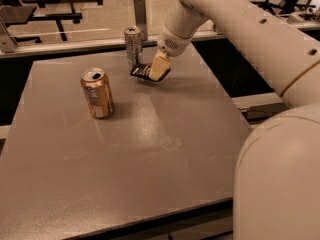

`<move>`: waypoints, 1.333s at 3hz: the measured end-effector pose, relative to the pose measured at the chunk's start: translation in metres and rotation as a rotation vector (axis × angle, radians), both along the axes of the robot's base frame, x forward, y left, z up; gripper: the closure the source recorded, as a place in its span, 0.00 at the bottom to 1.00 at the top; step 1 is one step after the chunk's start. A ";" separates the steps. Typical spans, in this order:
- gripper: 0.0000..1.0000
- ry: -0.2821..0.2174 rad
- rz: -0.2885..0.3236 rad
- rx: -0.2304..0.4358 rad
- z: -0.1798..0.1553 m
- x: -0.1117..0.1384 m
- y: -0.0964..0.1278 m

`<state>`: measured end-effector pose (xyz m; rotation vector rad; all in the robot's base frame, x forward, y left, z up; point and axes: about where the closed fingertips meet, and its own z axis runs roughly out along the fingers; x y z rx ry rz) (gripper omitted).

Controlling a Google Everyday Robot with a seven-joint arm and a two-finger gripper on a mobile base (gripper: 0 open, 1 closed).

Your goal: Move rxbar chocolate near redbull can

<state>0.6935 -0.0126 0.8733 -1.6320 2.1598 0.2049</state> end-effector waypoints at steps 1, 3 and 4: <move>0.51 0.009 -0.019 0.003 -0.012 0.005 -0.002; 0.00 0.012 -0.027 0.004 -0.020 0.007 0.000; 0.00 0.013 -0.027 0.004 -0.020 0.007 0.000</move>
Offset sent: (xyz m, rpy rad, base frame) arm 0.0072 -0.0057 -0.0141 0.0103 -0.0059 -0.0497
